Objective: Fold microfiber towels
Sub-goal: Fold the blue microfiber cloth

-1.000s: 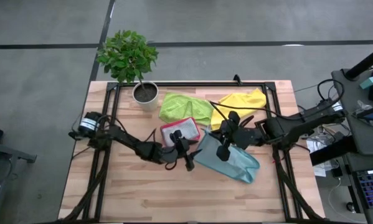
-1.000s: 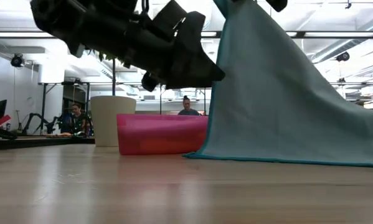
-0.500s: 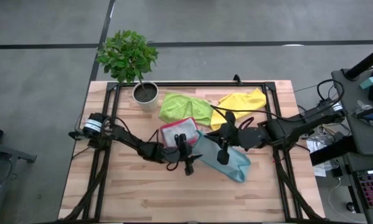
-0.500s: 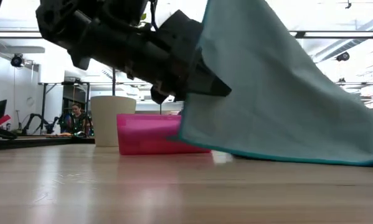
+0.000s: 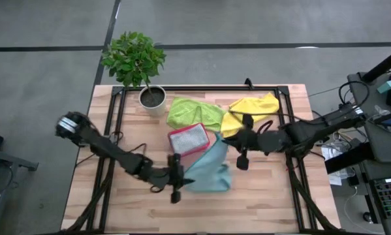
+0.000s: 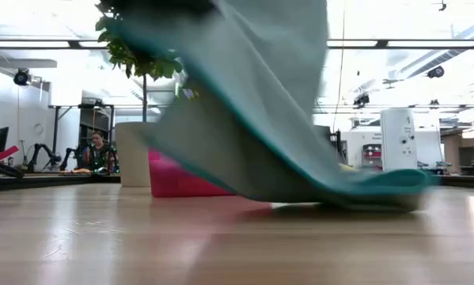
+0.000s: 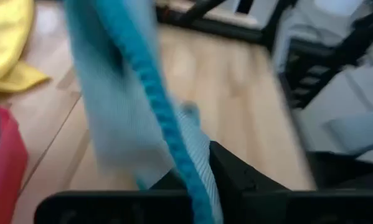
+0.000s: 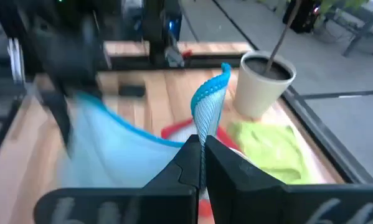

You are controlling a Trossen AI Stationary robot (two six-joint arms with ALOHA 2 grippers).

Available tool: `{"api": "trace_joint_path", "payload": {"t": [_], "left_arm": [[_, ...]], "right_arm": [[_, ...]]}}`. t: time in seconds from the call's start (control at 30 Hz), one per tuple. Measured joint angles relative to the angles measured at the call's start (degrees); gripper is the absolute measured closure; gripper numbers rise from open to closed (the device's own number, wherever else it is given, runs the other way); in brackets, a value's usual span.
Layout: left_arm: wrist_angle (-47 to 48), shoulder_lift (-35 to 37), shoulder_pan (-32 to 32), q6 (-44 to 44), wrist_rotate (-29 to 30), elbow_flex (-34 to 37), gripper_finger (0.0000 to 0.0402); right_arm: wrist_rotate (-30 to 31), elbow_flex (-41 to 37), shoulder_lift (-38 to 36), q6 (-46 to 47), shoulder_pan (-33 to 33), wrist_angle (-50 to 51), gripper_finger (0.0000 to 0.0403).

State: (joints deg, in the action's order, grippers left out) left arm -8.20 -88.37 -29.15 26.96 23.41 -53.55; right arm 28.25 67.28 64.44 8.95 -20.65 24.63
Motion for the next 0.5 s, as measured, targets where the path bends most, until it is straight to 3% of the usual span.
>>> {"api": "trace_joint_path", "payload": {"t": [0.13, 0.27, 0.3, 0.4, 0.5], "left_arm": [[4.08, 4.61, -4.74, 1.36, 3.78, -0.84, 0.0401], [5.32, 6.66, -7.05, 7.51, 1.73, -0.41, 0.0401], [5.39, 6.89, -7.19, 9.92, -0.38, -0.41, 0.0401], [7.69, 7.42, -7.84, 17.06, -4.17, -0.47, 0.0401], [7.88, 7.53, -8.02, 21.3, -5.03, -0.86, 0.0401]], "right_arm": [[-2.46, -7.98, 2.76, -0.05, -0.25, -9.75, 0.0394], [-6.95, -16.03, 7.15, -3.15, -0.05, -25.79, 0.0394], [-5.18, -17.25, 8.26, -4.51, 0.04, -29.62, 0.0394], [7.43, -19.82, 11.1, -9.71, 0.17, -40.8, 0.0394], [10.32, -21.65, 14.23, -16.58, 0.55, -49.38, 0.0394]]}}
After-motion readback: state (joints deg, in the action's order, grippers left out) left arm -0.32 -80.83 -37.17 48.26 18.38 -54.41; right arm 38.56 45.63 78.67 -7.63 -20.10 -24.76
